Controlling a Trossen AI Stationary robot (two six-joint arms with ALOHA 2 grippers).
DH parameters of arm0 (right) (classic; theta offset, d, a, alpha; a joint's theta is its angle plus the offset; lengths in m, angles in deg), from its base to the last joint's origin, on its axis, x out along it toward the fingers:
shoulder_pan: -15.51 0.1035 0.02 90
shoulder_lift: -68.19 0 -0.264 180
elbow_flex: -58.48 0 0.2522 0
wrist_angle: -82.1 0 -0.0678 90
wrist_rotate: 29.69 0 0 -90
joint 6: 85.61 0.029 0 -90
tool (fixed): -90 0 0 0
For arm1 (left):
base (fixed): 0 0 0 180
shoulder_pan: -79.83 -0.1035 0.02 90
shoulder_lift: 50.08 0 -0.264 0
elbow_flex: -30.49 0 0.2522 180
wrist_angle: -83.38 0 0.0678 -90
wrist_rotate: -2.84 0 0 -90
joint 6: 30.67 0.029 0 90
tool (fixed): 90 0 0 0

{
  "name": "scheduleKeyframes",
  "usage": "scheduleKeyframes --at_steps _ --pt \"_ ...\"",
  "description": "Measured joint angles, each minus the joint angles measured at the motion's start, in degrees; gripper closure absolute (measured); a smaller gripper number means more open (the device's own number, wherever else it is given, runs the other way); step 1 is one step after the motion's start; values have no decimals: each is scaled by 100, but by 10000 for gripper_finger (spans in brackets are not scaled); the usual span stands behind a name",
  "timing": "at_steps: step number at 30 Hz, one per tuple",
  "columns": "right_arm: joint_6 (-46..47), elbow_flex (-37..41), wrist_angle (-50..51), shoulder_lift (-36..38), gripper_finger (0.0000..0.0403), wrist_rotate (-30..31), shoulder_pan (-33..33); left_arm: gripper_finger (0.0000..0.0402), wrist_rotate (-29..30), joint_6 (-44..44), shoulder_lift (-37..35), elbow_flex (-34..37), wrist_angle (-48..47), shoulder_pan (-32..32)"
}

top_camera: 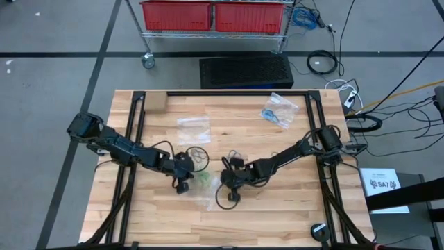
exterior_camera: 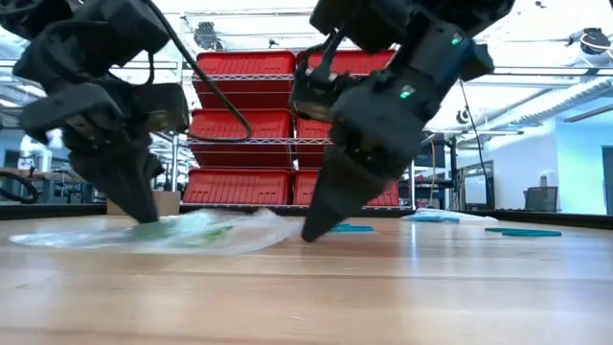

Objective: Sort rubber bands
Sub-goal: Close the transparent zip bag

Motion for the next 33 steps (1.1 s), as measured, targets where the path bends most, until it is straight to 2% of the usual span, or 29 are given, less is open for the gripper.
scheduleKeyframes --at_steps 4,6,13,15,18,21,24,29,33 --pt "-16 4 65 39 403 692 -238 400 -295 -469 216 42 420 358" --pt "-20 9 185 98 403 738 -340 400 -415 -671 345 45 828 597" --pt "-52 9 1160 871 403 577 -476 400 -445 -610 725 43 3160 997" --pt "268 9 1395 1204 403 259 -521 400 -401 -409 712 42 3325 965" --pt "910 7 1374 1418 396 -183 -562 400 -156 -148 558 42 2981 804" --pt "1228 7 1050 1300 369 -266 -536 400 286 87 331 48 2296 607" --pt "1512 7 635 969 326 -283 -535 400 429 218 17 167 2061 414" --pt "1802 7 -143 367 244 -159 -534 400 428 177 -613 776 2498 155" --pt "1966 7 -359 64 202 57 -583 400 229 23 -1072 1473 3646 22"
